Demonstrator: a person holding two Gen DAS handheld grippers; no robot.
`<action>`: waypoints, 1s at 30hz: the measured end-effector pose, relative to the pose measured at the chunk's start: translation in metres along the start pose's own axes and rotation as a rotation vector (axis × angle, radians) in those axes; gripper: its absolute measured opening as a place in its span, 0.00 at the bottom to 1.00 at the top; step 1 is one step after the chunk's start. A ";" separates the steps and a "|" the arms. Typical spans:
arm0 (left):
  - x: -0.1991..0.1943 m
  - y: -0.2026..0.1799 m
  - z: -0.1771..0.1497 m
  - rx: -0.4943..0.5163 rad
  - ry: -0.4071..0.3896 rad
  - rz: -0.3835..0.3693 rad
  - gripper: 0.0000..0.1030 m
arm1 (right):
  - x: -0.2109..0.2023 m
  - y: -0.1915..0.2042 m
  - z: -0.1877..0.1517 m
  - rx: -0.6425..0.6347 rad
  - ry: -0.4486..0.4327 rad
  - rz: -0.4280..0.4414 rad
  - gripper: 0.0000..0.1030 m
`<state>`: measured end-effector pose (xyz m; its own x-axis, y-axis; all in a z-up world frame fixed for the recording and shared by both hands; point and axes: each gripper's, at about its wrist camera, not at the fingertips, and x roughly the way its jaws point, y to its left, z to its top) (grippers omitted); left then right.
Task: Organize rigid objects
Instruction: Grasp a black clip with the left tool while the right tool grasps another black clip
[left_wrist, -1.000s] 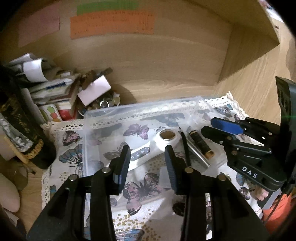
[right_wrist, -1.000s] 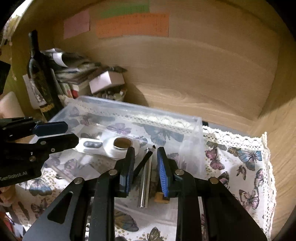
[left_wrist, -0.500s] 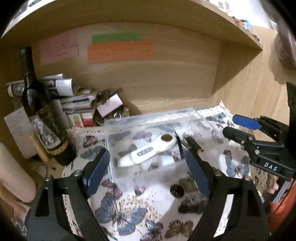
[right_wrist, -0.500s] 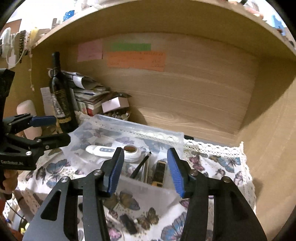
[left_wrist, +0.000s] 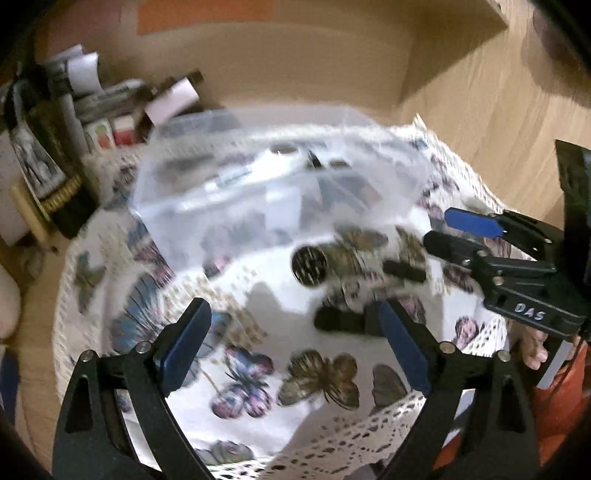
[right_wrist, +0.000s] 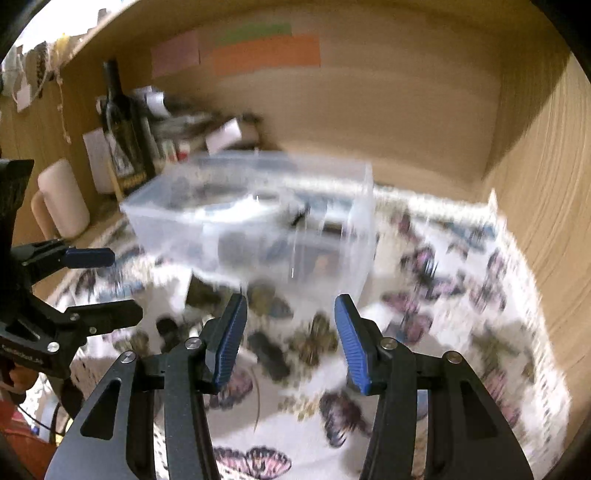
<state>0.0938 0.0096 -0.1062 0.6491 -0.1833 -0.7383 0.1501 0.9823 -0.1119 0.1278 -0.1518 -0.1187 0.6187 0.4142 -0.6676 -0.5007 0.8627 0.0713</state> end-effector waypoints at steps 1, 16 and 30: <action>0.003 -0.002 -0.003 0.006 0.009 -0.004 0.90 | 0.004 0.000 -0.004 0.000 0.016 0.001 0.45; 0.040 -0.033 -0.005 0.110 0.099 -0.037 0.76 | 0.036 0.003 -0.011 -0.051 0.131 0.033 0.24; 0.014 -0.012 -0.005 0.042 0.006 -0.040 0.58 | 0.000 -0.010 0.002 0.018 -0.008 0.003 0.24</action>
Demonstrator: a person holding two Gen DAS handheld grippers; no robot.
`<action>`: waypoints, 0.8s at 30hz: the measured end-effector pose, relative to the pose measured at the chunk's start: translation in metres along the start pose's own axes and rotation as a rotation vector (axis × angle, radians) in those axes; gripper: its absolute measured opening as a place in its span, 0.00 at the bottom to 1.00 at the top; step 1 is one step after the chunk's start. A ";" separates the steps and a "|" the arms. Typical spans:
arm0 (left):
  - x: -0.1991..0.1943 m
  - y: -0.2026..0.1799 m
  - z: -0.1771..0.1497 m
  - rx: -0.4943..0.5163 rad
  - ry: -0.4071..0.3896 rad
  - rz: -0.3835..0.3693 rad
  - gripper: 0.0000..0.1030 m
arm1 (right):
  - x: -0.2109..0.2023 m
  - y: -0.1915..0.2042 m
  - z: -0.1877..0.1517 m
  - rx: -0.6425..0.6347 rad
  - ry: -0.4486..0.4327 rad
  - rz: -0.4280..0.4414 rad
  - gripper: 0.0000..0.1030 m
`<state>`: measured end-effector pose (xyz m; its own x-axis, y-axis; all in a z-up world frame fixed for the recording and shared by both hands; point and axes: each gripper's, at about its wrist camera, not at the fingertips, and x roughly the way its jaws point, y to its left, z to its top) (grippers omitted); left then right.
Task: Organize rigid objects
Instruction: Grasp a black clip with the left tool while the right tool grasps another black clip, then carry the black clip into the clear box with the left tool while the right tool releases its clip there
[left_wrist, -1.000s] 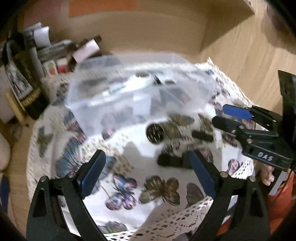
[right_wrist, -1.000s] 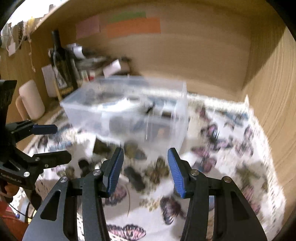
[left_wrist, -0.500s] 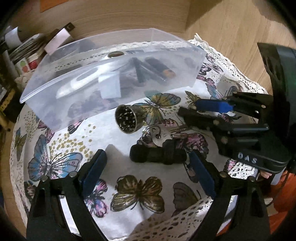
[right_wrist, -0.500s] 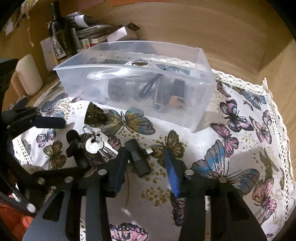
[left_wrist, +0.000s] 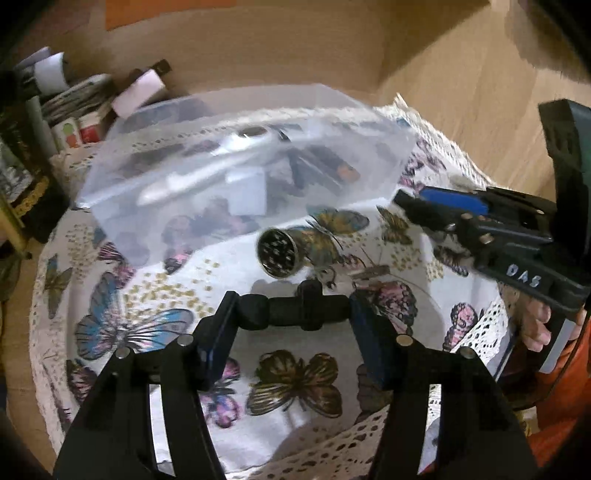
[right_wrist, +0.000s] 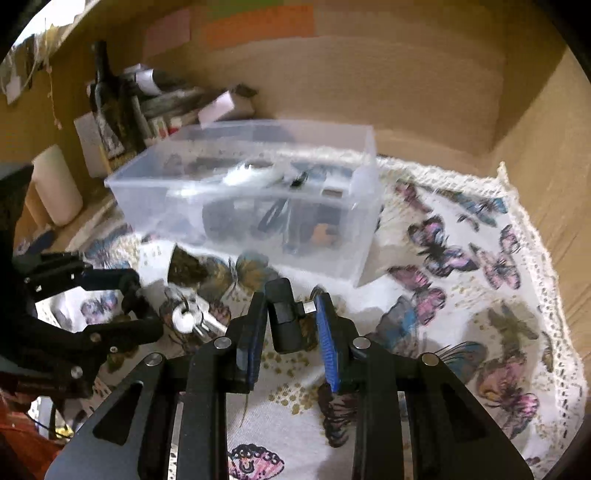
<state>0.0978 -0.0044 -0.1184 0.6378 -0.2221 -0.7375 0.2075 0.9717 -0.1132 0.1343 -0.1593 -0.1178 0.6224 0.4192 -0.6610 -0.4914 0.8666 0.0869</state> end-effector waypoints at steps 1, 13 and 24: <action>-0.004 0.002 0.001 -0.006 -0.012 0.005 0.58 | -0.004 -0.001 0.003 0.003 -0.014 -0.001 0.24; -0.063 0.026 0.021 -0.051 -0.211 0.062 0.58 | -0.046 0.004 0.041 0.032 -0.216 -0.005 0.24; -0.083 0.046 0.055 -0.097 -0.318 0.112 0.58 | -0.057 0.011 0.080 0.013 -0.319 -0.005 0.24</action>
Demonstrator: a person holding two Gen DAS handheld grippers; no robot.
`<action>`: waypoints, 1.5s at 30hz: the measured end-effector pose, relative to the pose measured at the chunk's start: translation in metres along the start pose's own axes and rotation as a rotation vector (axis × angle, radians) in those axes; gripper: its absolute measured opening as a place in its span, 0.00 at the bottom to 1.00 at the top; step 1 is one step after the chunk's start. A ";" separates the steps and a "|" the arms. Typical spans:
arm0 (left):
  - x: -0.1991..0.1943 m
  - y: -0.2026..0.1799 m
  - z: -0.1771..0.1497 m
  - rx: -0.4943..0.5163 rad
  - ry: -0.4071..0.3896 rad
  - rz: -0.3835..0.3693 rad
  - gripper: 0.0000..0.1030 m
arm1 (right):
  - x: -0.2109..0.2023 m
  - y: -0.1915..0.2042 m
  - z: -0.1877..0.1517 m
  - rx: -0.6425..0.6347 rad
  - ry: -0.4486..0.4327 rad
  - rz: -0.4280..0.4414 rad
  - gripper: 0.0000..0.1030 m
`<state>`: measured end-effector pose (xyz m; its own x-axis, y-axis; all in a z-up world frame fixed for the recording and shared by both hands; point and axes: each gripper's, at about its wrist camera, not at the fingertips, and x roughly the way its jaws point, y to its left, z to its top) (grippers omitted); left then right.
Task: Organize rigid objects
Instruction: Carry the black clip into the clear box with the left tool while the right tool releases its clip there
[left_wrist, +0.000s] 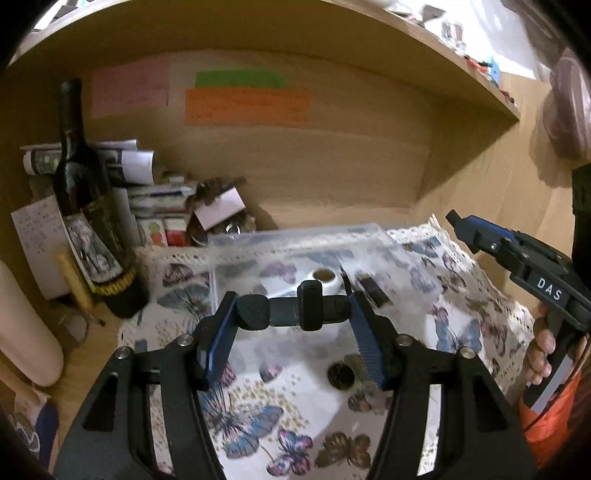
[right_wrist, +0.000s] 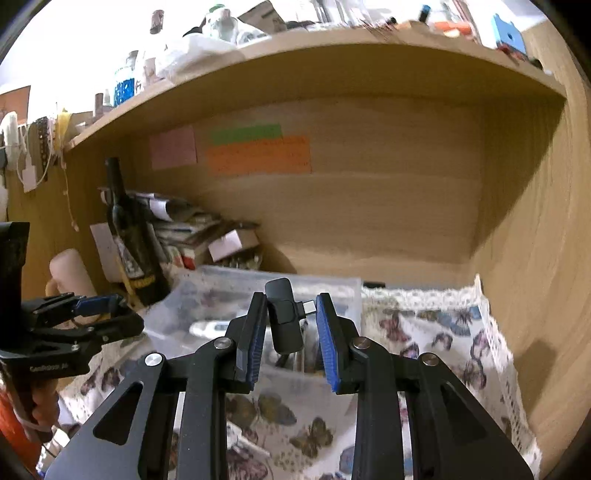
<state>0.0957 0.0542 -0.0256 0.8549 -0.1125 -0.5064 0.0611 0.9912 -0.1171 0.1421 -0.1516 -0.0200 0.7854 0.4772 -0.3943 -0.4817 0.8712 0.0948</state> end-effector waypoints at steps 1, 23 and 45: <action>0.002 0.000 0.002 0.001 -0.002 0.004 0.58 | 0.002 0.001 0.002 -0.004 0.000 0.001 0.24; 0.101 0.013 0.003 0.000 0.214 0.008 0.58 | 0.120 0.015 -0.024 -0.069 0.288 0.041 0.24; 0.074 0.015 0.011 -0.023 0.154 0.047 0.85 | 0.105 0.016 -0.015 -0.082 0.251 0.022 0.56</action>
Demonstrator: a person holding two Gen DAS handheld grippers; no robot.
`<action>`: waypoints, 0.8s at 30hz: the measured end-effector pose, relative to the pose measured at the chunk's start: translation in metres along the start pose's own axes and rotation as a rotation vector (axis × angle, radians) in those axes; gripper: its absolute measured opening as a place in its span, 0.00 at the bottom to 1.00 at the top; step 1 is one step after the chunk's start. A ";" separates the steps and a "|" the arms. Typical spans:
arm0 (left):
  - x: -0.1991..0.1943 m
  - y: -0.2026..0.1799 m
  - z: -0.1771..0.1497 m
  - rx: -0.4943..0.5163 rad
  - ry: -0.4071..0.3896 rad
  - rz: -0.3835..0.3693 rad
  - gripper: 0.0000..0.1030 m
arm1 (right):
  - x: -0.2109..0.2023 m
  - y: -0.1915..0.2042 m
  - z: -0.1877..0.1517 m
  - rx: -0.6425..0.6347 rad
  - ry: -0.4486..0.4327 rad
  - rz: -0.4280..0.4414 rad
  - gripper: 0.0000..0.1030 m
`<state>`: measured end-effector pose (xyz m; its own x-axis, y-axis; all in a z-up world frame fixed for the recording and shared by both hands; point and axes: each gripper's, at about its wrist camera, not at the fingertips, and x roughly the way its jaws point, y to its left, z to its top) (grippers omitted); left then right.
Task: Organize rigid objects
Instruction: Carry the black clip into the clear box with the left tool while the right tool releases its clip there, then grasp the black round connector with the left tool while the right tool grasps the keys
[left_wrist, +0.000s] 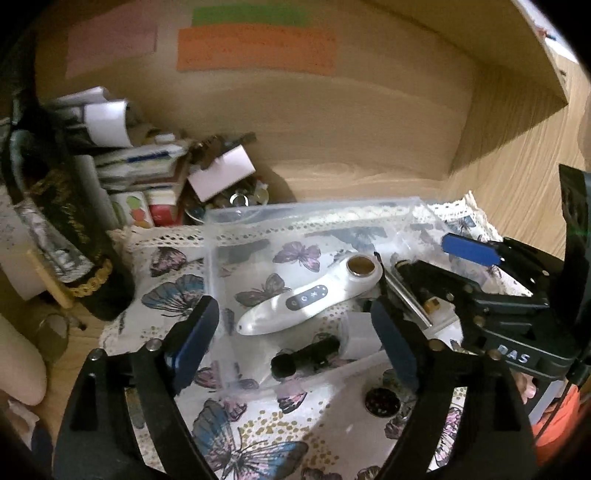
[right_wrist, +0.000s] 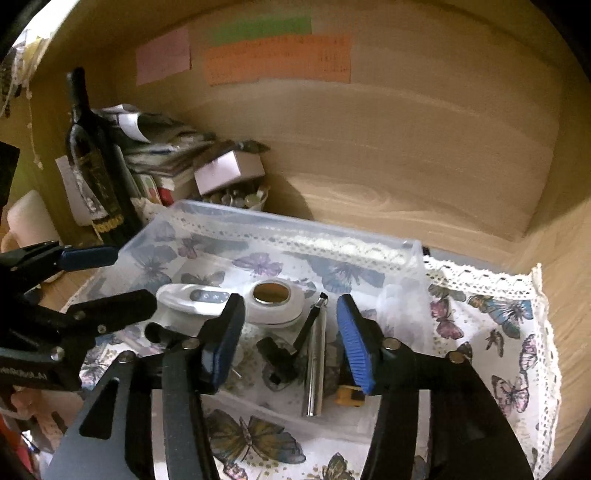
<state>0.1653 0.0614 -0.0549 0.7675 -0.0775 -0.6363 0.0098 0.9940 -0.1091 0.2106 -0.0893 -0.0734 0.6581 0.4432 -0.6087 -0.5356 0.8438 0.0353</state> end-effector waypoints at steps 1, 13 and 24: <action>-0.005 0.000 0.000 -0.002 -0.012 0.005 0.88 | -0.005 0.001 0.000 0.000 -0.013 0.004 0.59; -0.044 0.002 -0.030 0.008 -0.051 0.024 0.97 | -0.047 0.020 -0.028 -0.027 -0.038 0.030 0.59; -0.028 -0.005 -0.072 0.030 0.065 -0.018 0.88 | -0.027 0.033 -0.070 -0.021 0.103 0.100 0.58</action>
<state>0.0978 0.0530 -0.0910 0.7240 -0.0997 -0.6826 0.0438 0.9942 -0.0986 0.1384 -0.0943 -0.1112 0.5436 0.4901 -0.6813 -0.6074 0.7900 0.0836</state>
